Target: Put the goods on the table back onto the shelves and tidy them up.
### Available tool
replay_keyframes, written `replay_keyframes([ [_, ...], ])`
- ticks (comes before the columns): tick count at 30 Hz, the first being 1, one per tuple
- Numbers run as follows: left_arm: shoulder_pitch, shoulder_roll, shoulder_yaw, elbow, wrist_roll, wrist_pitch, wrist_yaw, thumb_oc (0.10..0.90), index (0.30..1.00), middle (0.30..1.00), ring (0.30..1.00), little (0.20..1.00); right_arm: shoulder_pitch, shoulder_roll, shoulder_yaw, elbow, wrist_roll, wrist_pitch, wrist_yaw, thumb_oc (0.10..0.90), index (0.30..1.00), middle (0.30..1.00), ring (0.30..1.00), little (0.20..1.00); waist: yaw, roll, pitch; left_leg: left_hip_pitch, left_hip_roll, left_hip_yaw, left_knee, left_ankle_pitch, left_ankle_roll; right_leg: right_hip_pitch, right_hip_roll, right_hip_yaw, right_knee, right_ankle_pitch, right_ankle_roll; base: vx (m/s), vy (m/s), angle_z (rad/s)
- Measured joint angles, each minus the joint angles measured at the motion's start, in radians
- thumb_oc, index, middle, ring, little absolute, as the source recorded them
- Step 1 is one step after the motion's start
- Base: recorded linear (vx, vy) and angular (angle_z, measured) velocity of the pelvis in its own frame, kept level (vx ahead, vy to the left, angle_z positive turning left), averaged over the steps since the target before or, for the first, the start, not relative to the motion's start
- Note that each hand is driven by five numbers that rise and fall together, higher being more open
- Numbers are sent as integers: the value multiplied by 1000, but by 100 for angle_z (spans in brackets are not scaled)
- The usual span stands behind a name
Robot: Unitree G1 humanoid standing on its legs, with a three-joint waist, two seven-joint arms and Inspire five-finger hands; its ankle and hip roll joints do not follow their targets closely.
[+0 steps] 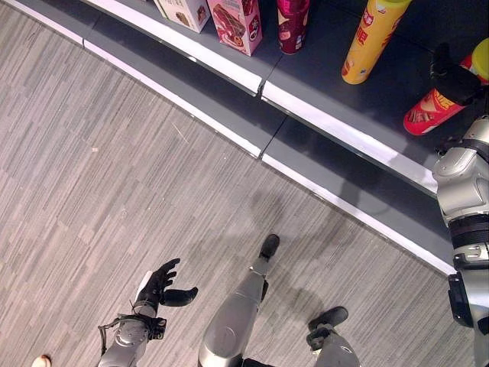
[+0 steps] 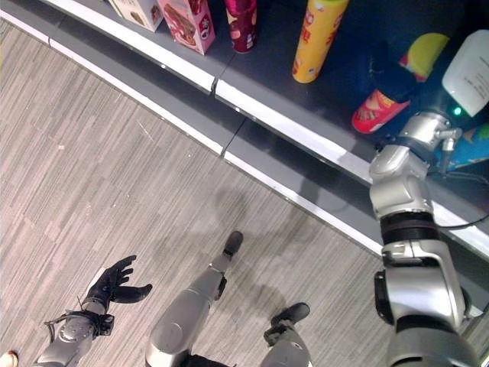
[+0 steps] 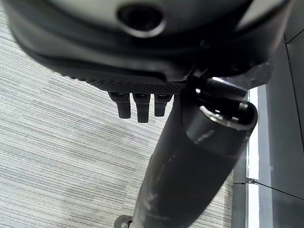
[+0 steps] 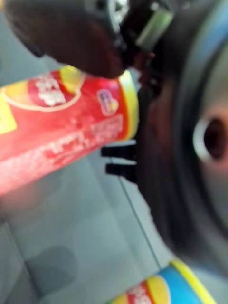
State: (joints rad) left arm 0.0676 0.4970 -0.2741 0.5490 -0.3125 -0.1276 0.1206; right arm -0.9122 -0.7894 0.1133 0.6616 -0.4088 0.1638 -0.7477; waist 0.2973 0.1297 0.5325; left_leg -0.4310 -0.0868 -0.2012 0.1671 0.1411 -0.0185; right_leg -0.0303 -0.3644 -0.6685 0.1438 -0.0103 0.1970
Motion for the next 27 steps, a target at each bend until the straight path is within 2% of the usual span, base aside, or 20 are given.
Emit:
replay_keyframes([
  [7,-16,-17,2,44,1,0,0,800,900,900,900,900,2,17,-3,-30,10,0,1,800,900,900,900,900,-15,1,0,13,1,2,0,0,0,12,0,0,-1,1,1,0,0,0],
  [11,-27,-50,5,69,2,1,1,800,900,900,900,900,58,47,-29,-220,22,-21,1,800,900,900,900,900,-41,0,0,28,7,2,-1,-1,-1,24,8,0,-5,1,1,0,0,0],
  [12,-34,-68,15,82,2,3,2,800,900,900,900,900,112,64,-65,-315,21,-29,0,800,900,900,900,900,-38,-1,0,33,8,3,-2,-1,-1,30,8,1,-6,1,1,0,0,0],
  [13,-34,-68,15,82,2,3,2,800,900,900,900,900,114,64,-67,-320,20,-30,0,800,900,900,900,900,-37,-2,-1,33,8,3,-2,-1,-1,31,8,1,-6,1,1,18,-9,-10],
  [14,-38,-87,18,95,13,5,2,800,900,900,900,900,188,110,-102,-437,24,-76,6,800,900,900,900,900,-50,-13,-1,54,16,17,-7,-2,-1,38,11,11,-7,2,0,22,3,-23],
  [15,-35,-97,33,108,20,5,4,800,900,900,900,900,234,149,-113,-492,26,-96,5,800,900,900,900,900,-48,-28,-4,67,20,26,-16,-1,-1,40,10,20,-8,2,0,37,-1,-35],
  [16,-33,-107,60,119,21,17,4,800,900,900,900,900,317,216,-139,-581,64,-144,38,800,900,900,900,900,-68,-59,-13,79,31,38,-26,-10,-10,45,17,35,-16,3,-1,56,0,-45],
  [18,-29,-121,122,145,22,45,9,800,900,900,900,900,523,350,-170,-716,235,-233,137,800,900,900,900,900,-98,-126,-32,120,47,62,-41,-11,-11,71,33,47,-45,12,-11,61,-4,-42],
  [19,-25,-115,127,155,22,53,7,800,900,900,900,900,602,378,-148,-720,334,-266,199,800,900,900,900,900,-116,-160,-47,139,58,79,-42,-18,-16,77,38,57,-52,16,-17,63,7,-40],
  [21,-17,-109,149,151,21,68,-3,800,900,900,900,900,731,423,-129,-716,525,-305,326,800,900,900,900,900,-154,-207,-75,165,74,108,-43,-30,-25,85,46,82,-61,19,-20,34,18,-51],
  [23,-11,-109,182,149,22,69,-17,800,900,900,900,900,840,438,-97,-710,678,-310,420,800,900,900,900,900,-176,-241,-96,190,92,142,-43,-37,-28,84,53,121,-62,23,-23,10,12,-64],
  [24,-11,-107,209,147,22,69,-41,800,900,900,900,900,907,390,-62,-701,782,-305,513,800,900,900,900,900,-186,-252,-108,208,104,166,-44,-43,-33,86,59,131,-65,34,-22,77,-33,-67],
  [25,-10,-107,228,147,22,69,-54,800,900,900,900,900,951,353,-42,-699,834,-296,574,800,900,900,900,900,-197,-257,-117,221,115,175,-46,-55,-39,97,68,131,-79,41,-29,72,-31,-82],
  [26,0,-98,252,148,40,69,-75,800,900,900,900,900,1074,354,-38,-677,930,-281,710,800,900,900,900,900,-218,-269,-162,262,133,203,-61,-63,-49,126,88,154,-124,53,-31,95,-8,-59],
  [27,10,-95,252,148,40,69,-84,800,900,900,900,900,1130,364,-30,-664,950,-275,734,800,900,900,900,900,-236,-265,-201,266,142,209,-70,-60,-54,127,98,157,-137,54,-32,98,-4,-47],
])
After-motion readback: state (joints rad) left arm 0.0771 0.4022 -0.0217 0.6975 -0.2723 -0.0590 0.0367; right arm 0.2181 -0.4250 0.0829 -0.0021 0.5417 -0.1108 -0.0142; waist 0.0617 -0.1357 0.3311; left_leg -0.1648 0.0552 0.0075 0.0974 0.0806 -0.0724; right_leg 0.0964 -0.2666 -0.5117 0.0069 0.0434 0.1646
